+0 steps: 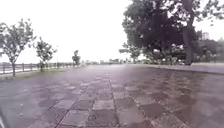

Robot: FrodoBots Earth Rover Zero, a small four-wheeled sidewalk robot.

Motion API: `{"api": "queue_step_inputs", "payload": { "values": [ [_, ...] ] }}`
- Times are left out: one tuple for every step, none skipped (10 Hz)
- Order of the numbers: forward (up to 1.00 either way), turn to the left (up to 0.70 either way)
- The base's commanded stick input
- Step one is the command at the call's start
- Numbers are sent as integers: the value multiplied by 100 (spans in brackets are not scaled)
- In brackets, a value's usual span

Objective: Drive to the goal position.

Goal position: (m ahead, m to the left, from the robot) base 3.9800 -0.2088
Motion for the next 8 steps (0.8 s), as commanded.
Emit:
{"api": "queue_step_inputs", "payload": {
  "values": [
    [100, 0],
    [100, 0],
    [100, 0],
    [100, 0],
    [100, 0],
    [100, 0],
    [100, 0],
    [100, 0]
  ]
}}
